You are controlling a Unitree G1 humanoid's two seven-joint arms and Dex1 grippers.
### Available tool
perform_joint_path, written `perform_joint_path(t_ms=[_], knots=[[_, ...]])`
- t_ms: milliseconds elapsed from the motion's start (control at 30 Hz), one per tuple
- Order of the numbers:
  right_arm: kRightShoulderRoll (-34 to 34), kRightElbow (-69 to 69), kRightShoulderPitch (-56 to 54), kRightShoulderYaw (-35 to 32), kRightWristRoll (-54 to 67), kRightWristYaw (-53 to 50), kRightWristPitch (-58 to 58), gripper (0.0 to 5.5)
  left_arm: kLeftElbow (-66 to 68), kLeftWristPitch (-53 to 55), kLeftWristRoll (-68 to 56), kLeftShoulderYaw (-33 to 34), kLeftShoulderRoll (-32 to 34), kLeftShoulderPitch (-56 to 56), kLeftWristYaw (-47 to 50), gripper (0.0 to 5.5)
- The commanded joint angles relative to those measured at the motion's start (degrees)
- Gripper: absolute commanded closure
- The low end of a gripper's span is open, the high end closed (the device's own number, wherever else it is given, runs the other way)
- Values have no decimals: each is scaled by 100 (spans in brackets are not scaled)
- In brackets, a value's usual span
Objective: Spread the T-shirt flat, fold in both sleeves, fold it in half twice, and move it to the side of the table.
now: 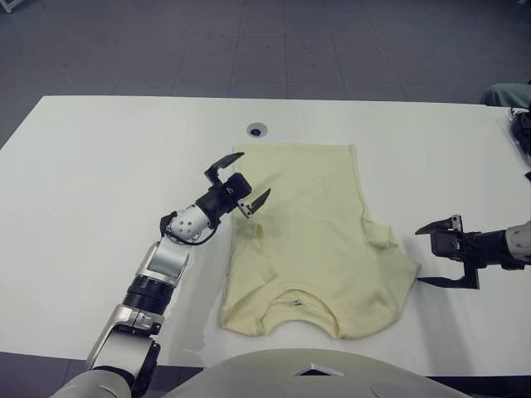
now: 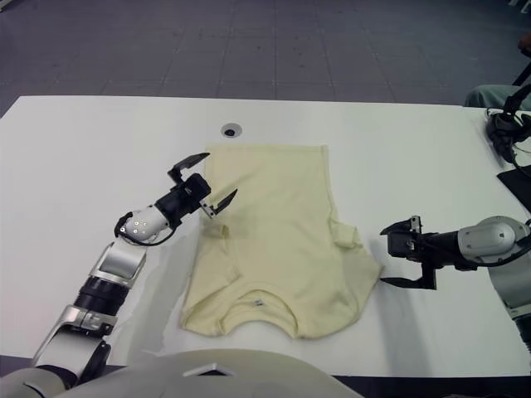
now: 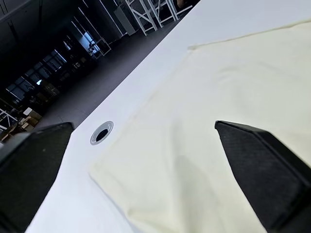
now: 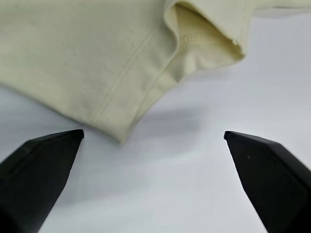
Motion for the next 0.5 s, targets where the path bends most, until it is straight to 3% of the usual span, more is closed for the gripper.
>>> perform_joint_path(t_ms=[33, 500], knots=[[48, 134, -63, 277, -118, 52, -59, 87, -225, 71, -60, 68, -20, 88, -17, 10], [15, 226, -131, 425, -55, 177, -101, 284, -372, 130, -101, 362, -1, 33, 81, 10]])
